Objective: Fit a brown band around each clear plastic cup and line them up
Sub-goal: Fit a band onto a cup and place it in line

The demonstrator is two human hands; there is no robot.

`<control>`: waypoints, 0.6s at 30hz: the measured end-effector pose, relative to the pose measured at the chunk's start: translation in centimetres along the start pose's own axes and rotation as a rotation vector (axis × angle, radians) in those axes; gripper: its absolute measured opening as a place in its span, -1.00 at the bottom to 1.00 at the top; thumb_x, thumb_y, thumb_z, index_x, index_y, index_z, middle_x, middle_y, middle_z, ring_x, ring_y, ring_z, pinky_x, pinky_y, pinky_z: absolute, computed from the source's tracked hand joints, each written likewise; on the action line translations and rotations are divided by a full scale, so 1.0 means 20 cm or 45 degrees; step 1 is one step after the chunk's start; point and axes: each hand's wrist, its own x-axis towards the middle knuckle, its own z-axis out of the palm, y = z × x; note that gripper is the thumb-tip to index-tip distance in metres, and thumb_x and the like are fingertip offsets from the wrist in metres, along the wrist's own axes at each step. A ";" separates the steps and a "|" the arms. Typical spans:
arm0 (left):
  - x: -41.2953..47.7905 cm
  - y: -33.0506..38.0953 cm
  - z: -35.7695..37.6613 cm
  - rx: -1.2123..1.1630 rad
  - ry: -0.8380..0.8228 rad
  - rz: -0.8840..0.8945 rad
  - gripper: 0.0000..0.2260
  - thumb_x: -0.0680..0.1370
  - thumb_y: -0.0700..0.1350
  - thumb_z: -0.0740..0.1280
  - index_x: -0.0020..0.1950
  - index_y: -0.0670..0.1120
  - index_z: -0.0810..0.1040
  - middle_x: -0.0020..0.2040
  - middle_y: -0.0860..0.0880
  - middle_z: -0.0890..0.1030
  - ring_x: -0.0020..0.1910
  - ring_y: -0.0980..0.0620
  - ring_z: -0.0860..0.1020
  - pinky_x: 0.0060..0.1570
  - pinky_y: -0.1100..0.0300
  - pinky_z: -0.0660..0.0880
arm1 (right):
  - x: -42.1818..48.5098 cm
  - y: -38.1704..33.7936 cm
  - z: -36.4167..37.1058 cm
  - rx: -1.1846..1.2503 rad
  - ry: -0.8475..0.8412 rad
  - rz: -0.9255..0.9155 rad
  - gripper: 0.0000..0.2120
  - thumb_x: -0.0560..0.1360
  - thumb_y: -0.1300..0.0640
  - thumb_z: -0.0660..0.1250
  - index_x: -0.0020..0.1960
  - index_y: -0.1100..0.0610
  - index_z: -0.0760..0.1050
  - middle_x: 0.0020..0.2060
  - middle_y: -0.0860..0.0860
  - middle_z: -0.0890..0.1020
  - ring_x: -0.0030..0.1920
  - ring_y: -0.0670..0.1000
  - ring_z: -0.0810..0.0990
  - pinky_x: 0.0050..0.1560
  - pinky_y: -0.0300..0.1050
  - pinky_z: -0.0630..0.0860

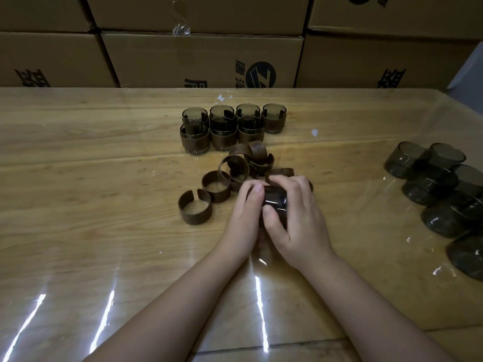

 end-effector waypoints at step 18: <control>-0.07 0.02 0.02 0.878 0.282 0.506 -0.44 0.43 0.24 0.14 0.23 -0.13 0.48 0.07 0.02 0.54 -0.09 0.08 0.55 -0.24 0.07 0.54 | 0.02 -0.03 -0.01 1.174 -0.256 0.958 -0.65 0.45 -0.30 0.04 -0.02 -0.17 0.49 -0.24 -0.14 0.64 -0.28 -0.19 0.63 -0.43 -0.31 0.48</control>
